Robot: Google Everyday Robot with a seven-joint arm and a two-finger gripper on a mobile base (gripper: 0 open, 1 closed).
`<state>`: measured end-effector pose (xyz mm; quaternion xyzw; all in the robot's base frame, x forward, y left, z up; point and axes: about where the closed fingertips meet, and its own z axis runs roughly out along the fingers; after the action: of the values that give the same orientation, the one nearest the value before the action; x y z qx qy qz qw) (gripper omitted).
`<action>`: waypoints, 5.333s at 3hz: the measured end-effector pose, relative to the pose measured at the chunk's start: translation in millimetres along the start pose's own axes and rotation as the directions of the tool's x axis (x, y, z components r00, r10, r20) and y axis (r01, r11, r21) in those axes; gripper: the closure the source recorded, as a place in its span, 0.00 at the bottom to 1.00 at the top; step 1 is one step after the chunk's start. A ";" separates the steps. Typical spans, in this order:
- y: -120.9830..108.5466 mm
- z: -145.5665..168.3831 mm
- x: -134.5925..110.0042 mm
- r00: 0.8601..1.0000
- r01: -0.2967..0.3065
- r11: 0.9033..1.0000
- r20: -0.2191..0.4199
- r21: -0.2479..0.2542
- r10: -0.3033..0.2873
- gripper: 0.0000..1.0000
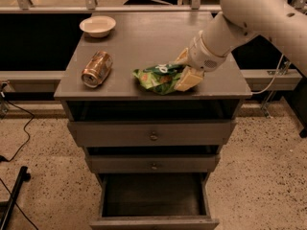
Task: Place green rice chip bag into bottom drawer
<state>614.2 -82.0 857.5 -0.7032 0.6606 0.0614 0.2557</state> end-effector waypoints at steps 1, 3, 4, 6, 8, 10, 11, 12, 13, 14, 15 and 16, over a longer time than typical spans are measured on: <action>27.5 -27.4 -28.1 0.990 0.046 0.999 0.134 -0.001 -0.046 0.96; 128.3 -31.4 -41.6 0.980 -0.029 0.999 0.195 -0.018 0.032 1.00; 175.3 28.4 -3.8 0.979 -0.107 0.991 0.165 -0.087 0.120 1.00; 194.8 42.3 1.8 0.981 -0.111 0.986 0.148 -0.124 0.129 1.00; 215.3 38.5 91.3 0.988 -0.153 0.987 0.034 0.053 0.151 1.00; 238.8 19.3 150.4 0.998 -0.068 0.989 0.019 0.128 0.066 1.00; 238.4 24.0 155.1 0.998 -0.070 0.991 0.011 0.116 0.069 1.00; 248.7 72.3 190.4 0.992 -0.129 0.987 0.013 0.092 0.129 1.00; 263.8 130.2 230.2 0.983 -0.182 0.977 0.046 0.113 0.178 1.00; 282.2 177.5 254.3 0.976 -0.205 0.972 0.096 0.118 0.194 1.00; 282.2 177.6 254.3 0.976 -0.205 0.972 0.096 0.118 0.194 1.00; 277.7 188.4 269.4 0.968 -0.244 0.963 0.084 0.116 0.236 1.00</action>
Offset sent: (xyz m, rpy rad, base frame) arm -0.1493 0.0208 0.0475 0.2541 0.0239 0.0757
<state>427.1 -239.8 503.5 -0.5979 0.7342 0.0746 0.3128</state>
